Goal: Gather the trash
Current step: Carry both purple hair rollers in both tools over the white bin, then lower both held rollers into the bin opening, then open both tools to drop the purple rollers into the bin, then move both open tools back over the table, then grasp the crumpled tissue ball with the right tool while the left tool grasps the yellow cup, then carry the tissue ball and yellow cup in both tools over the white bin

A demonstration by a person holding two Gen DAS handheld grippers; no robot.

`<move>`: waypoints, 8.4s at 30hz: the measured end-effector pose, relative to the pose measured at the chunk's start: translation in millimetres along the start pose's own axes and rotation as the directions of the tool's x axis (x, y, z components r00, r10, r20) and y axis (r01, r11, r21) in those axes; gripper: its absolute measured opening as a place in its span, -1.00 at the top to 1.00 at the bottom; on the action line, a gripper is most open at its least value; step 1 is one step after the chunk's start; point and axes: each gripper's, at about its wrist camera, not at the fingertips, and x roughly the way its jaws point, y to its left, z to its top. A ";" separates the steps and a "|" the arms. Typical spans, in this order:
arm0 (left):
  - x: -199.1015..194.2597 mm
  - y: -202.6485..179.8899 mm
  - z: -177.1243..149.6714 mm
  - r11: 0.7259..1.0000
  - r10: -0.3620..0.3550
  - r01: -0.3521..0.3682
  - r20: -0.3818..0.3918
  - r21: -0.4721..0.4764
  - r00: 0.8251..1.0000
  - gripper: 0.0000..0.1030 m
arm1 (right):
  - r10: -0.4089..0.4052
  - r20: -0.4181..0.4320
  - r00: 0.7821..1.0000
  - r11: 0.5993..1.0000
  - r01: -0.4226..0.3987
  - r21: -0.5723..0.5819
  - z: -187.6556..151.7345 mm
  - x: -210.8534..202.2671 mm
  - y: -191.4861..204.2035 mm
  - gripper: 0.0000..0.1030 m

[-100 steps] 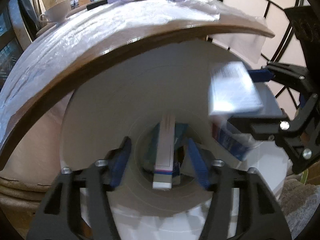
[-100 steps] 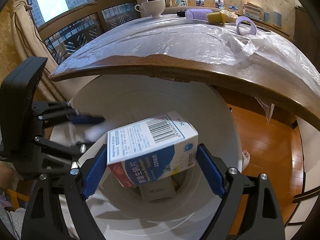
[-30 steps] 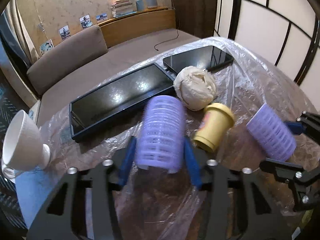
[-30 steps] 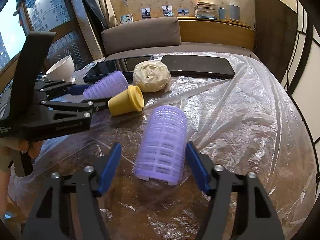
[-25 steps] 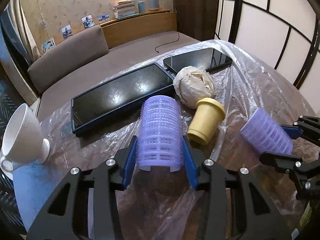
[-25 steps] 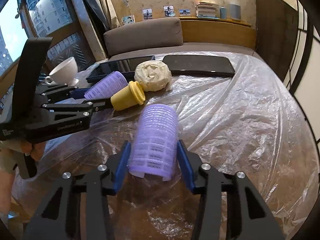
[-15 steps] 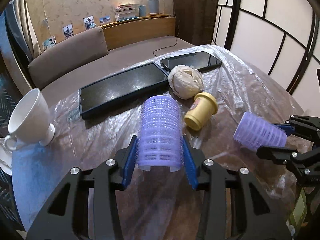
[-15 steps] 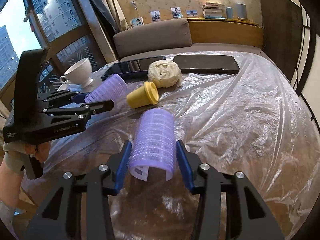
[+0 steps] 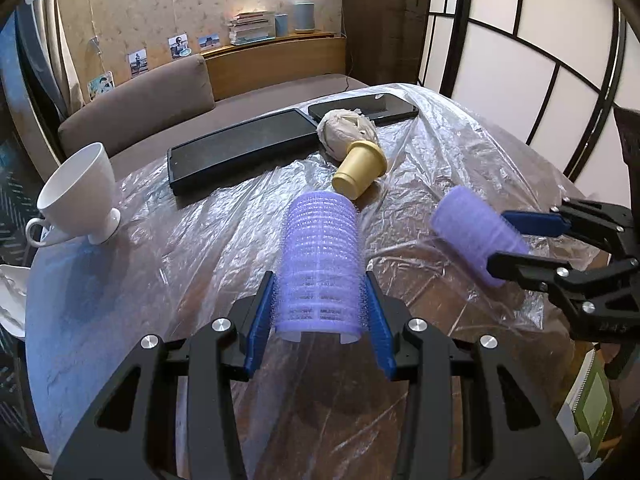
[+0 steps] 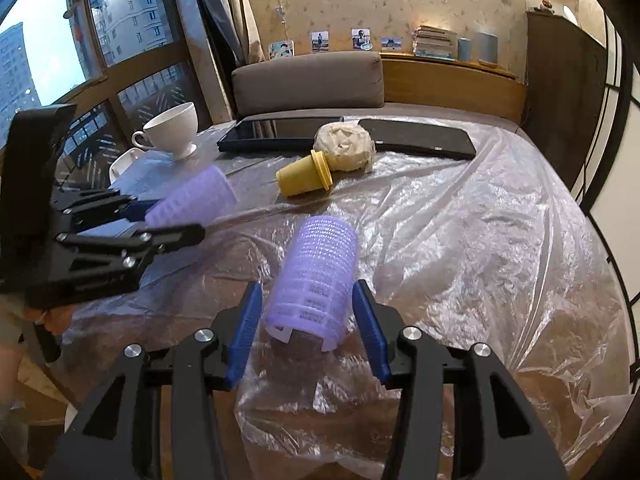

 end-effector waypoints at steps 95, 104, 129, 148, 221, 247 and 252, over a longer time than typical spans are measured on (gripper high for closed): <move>-129.9 -73.9 -176.2 0.990 -0.058 0.059 0.015 -0.130 0.998 0.13 | 0.341 -0.081 0.937 0.926 -0.350 -0.141 -130.1 -95.8 69.1 0.17; -128.6 -90.9 -185.4 0.994 -0.067 0.066 -0.008 -0.092 0.998 0.13 | 0.332 -0.107 0.937 0.927 -0.345 -0.146 -145.4 -98.4 68.2 0.17; -92.8 -96.1 -205.6 0.992 -0.068 0.055 -0.117 -0.112 0.991 0.13 | 0.286 -0.218 0.933 0.937 -0.320 -0.140 -173.9 -67.9 71.7 0.17; -69.0 -99.8 -204.8 0.996 -0.043 0.030 -0.163 -0.084 0.986 0.13 | 0.244 -0.249 0.937 0.947 -0.286 -0.149 -180.4 -48.8 77.0 0.17; 69.5 -15.2 70.5 0.988 -0.149 0.148 -0.030 -0.040 0.988 0.03 | 0.033 -0.132 0.991 0.999 -0.031 0.014 129.6 145.2 -33.7 -0.04; 41.3 6.3 37.0 0.989 -0.091 0.090 -0.009 -0.115 0.996 0.03 | 0.077 -0.049 0.996 0.997 -0.076 0.020 99.9 89.7 -40.0 0.03; 33.8 15.8 25.5 0.986 -0.083 0.081 -0.008 -0.148 0.997 0.03 | 0.106 -0.047 0.993 0.994 -0.105 0.018 85.1 76.0 -33.3 0.03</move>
